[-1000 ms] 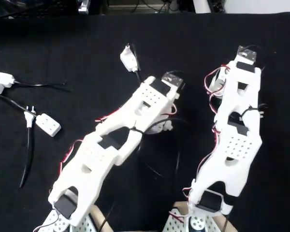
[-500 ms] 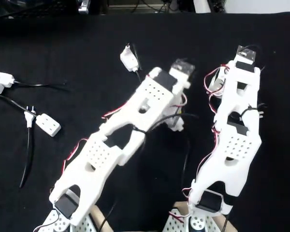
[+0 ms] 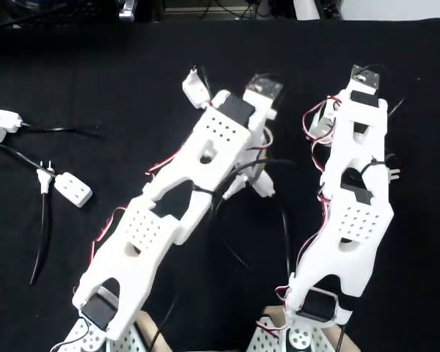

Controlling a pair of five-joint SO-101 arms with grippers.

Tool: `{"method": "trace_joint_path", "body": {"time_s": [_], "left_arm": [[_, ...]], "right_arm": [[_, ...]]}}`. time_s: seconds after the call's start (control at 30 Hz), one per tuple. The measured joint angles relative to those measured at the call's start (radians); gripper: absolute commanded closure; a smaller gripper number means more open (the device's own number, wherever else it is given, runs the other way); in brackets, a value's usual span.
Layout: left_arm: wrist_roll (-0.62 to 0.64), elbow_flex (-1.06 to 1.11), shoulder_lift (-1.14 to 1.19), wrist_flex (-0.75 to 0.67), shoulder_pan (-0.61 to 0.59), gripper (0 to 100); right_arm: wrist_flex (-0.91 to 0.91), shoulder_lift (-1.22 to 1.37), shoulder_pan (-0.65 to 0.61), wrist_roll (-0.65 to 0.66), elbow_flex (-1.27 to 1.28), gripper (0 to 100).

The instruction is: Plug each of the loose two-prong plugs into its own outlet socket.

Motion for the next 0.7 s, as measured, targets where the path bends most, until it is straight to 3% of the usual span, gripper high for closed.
{"method": "trace_joint_path", "body": {"time_s": [0.3, 0.53, 0.7], "left_arm": [[0.052, 0.035, 0.0, 0.0, -0.029, 78], [0.072, -0.031, -0.012, 0.0, -0.176, 78], [0.095, -0.034, -0.163, 0.0, -0.316, 78]], "right_arm": [[0.021, 0.002, -0.043, 0.031, -0.011, 76.9], [0.114, -0.003, -0.087, 0.038, -0.04, 76.9], [0.164, -0.057, -0.097, 0.1, -0.041, 77.0]]}}
